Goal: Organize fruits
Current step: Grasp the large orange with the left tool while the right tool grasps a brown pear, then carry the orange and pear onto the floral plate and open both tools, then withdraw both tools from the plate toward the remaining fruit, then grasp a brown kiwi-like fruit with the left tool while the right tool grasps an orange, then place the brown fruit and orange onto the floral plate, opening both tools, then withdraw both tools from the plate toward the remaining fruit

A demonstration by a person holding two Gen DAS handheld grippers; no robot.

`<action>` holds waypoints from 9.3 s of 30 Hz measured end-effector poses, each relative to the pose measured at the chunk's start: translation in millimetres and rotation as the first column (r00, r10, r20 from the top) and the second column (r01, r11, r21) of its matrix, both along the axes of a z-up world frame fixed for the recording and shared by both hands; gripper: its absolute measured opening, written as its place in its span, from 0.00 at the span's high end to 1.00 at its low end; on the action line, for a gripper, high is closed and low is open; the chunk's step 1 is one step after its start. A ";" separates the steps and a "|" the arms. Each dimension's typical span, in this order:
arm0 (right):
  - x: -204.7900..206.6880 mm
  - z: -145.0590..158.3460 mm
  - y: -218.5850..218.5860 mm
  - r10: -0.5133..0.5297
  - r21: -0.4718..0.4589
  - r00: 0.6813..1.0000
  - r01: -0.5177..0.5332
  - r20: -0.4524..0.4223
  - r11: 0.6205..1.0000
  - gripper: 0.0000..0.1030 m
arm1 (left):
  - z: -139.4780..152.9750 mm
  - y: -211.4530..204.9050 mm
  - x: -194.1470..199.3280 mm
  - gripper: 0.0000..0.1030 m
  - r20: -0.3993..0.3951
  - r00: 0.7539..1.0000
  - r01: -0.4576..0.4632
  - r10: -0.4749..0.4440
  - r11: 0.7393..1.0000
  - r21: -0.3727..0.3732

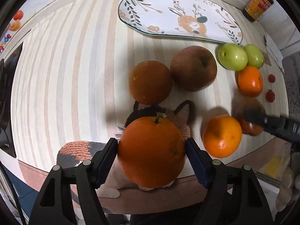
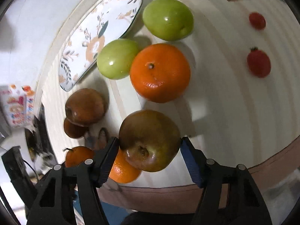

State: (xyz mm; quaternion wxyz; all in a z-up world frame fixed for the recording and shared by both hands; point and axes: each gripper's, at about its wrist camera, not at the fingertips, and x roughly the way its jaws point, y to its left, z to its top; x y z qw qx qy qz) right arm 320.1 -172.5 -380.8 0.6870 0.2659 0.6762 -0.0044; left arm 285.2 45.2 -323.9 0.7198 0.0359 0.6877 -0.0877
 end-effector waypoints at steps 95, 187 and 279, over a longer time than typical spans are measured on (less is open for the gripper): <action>174.2 107.6 29.1 0.353 -0.329 0.930 -0.304 0.099 0.894 0.06 | 81.3 -2.5 166.1 0.14 0.178 0.964 -0.199 0.199 0.980 -0.019; 31.6 -3.2 63.1 0.307 -0.026 0.948 -0.310 -0.081 0.950 0.32 | -26.8 17.3 38.3 0.51 -0.062 0.998 -0.022 0.017 0.997 -0.076; 12.0 223.4 39.4 0.323 -0.392 0.885 -0.181 0.335 0.902 0.08 | 172.7 12.7 14.7 0.12 0.379 0.918 -0.093 0.117 0.992 -0.081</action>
